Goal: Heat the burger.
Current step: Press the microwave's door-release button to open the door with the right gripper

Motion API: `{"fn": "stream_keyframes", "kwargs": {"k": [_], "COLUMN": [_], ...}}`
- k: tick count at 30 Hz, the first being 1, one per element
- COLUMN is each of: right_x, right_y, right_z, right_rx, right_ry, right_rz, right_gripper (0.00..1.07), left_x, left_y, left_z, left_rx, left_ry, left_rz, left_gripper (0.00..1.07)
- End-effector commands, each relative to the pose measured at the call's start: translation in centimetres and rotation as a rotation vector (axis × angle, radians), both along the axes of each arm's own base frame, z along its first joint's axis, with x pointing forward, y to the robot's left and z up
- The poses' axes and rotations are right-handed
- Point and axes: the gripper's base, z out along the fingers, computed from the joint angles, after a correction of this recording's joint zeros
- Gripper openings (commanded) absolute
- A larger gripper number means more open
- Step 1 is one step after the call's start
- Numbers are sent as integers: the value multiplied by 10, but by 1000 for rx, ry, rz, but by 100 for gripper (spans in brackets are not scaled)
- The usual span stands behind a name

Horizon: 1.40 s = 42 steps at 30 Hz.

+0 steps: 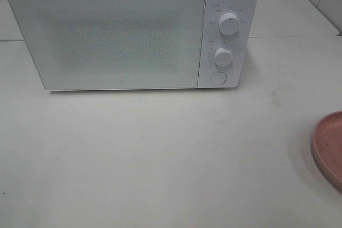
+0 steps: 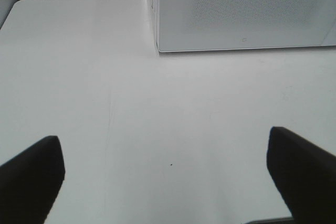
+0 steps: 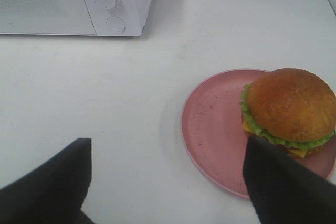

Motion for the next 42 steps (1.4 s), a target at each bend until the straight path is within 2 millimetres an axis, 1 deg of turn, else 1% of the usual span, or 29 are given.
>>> {"fn": "stream_keyframes", "kwargs": {"k": [1, 4, 6, 7, 8, 10, 11, 12, 13, 15, 17, 18, 20, 23, 25, 26, 28, 29, 31, 34, 36, 37, 39, 41, 42], "right_x": [-3, -4, -3, -3, 0, 2, 8, 8, 14, 17, 25, 25, 37, 39, 47, 47, 57, 57, 64, 66, 75, 75, 86, 89, 95], "right_y": [-1, -1, -1, -1, 0, 0, 1, 1, 2, 2, 3, 3, 5, 5, 6, 6, 7, 7, 8, 8, 10, 10, 11, 12, 12], "right_z": [0, 2, 9, 9, 15, 16, 19, 19, 22, 23, 25, 25, 29, 30, 31, 31, 33, 33, 34, 34, 34, 34, 33, 32, 31], "right_rx": [-3, 1, 13, 13, 14, 14, 14, 14, 15, 14, 14, 14, 13, 14, 12, 12, 11, 11, 10, 10, 8, 8, 5, 4, 2], "right_ry": [-32, -41, -63, -63, -71, -71, -76, -76, -82, -81, -80, -80, -83, -86, -87, -87, -90, -90, -86, -85, -74, -74, -53, -46, -27], "right_rz": [-3, -5, -9, -9, -9, -9, -9, -9, -8, -8, -8, -8, -7, -7, -7, -7, -7, -7, -6, -6, -6, -6, -5, -5, -5], "right_gripper": [76, 76, 76, 76, 76, 76, 76, 76, 76, 76, 76, 76, 76, 76, 76, 76, 76, 76, 76, 76, 76, 76, 76, 76, 76], "left_x": [-4, -4, -4, -4, -4, -4, -4, -4, -4, -4, -4, -4, -4, -4, -4, -4, -4, -4, -4, -4, -4, -4, -4, -4, -4], "left_y": [0, 0, 0, 0, 0, 0, 0, 0, 0, 0, 0, 0, 0, 0, 0, 0, 0, 0, 0, 0, 0, 0, 0, 0, 0], "left_z": [0, 0, 0, 0, 0, 0, 0, 0, 0, 0, 0, 0, 0, 0, 0, 0, 0, 0, 0, 0, 0, 0, 0, 0, 0], "left_rx": [-7, -7, -7, -7, -7, -7, -7, -7, -7, -7, -7, -7, -7, -7, -7, -7, -7, -7, -7, -7, -7, -7, -7, -7, -7], "left_ry": [-33, -33, -33, -33, -33, -33, -33, -33, -33, -33, -33, -33, -33, -33, -33, -33, -33, -33, -33, -33, -33, -33, -33, -33, -33], "left_rz": [-4, -4, -4, -4, -4, -4, -4, -4, -4, -4, -4, -4, -4, -4, -4, -4, -4, -4, -4, -4, -4, -4, -4, -4, -4], "left_gripper": [100, 100, 100, 100, 100, 100, 100, 100, 100, 100, 100, 100, 100, 100, 100, 100, 100, 100, 100, 100, 100, 100, 100, 100, 100]}}
